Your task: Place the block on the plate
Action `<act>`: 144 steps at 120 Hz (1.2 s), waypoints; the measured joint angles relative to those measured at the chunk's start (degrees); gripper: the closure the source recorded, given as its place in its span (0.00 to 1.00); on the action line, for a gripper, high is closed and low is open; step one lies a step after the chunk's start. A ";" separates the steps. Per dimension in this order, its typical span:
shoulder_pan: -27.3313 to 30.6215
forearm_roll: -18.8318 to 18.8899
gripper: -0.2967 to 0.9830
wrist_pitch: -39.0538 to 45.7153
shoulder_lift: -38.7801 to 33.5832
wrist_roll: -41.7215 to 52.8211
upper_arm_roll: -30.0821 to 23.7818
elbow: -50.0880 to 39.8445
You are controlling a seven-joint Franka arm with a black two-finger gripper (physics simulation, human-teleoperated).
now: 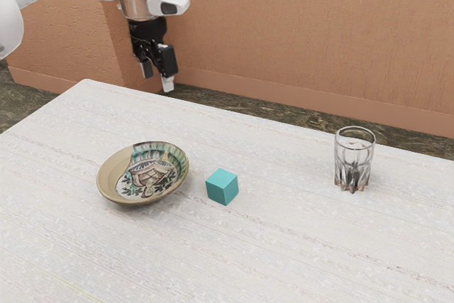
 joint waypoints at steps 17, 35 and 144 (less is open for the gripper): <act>-0.12 -0.31 0.23 0.07 0.69 4.18 -0.08 0.00; -2.13 2.18 0.23 1.32 0.95 7.51 -0.68 0.44; -9.19 -2.27 0.23 9.57 22.43 3.22 6.69 5.63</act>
